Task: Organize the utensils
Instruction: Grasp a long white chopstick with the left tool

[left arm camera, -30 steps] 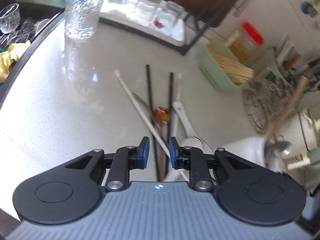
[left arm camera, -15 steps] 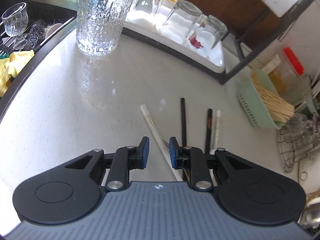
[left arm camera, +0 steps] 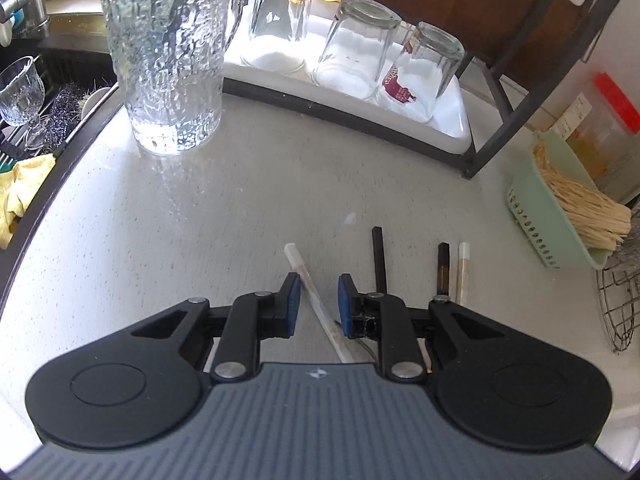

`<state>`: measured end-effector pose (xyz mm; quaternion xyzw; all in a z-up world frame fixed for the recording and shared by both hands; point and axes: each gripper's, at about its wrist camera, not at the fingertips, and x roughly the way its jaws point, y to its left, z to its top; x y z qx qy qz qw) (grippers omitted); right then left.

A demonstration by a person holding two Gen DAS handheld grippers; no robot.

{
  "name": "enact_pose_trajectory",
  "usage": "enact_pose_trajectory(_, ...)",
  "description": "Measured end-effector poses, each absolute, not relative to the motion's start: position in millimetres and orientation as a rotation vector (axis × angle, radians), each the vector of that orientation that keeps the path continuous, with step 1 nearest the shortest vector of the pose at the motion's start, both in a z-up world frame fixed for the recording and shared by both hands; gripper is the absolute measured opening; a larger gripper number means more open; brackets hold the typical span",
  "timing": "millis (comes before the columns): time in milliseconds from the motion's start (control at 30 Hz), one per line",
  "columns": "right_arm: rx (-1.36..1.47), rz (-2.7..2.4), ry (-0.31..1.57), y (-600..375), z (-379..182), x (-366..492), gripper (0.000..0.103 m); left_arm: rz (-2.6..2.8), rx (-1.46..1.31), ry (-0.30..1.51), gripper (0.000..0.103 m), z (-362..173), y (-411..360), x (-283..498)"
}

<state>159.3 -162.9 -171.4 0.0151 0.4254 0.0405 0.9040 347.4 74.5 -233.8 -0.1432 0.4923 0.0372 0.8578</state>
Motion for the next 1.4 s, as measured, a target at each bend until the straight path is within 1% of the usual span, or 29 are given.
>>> enact_pose_trajectory(33, 0.032, 0.081, 0.879, -162.5, -171.4, 159.1, 0.09, 0.076, -0.294, 1.037, 0.015, -234.0, 73.9, 349.3)
enact_pose_trajectory(300, 0.036, 0.068, 0.884, -161.5, -171.2, 159.8, 0.09, 0.033, -0.287, 1.045, 0.011, -234.2, 72.0, 346.3)
enact_pose_trajectory(400, 0.034, 0.068, 0.886, -161.2, -170.9, 160.5, 0.09, 0.024, -0.302, 1.047, 0.007, -234.5, 71.4, 341.9)
enact_pose_trajectory(667, 0.03, 0.072, 0.887, -162.0, -171.1, 160.8, 0.09, -0.014, -0.33, 1.02, 0.007, -218.9, 70.1, 324.2)
enact_pose_trajectory(1400, 0.011, 0.108, 0.883, -162.9, -170.9, 159.3, 0.09, -0.138, -0.364, 0.9, 0.006, -127.0, 58.8, 255.2)
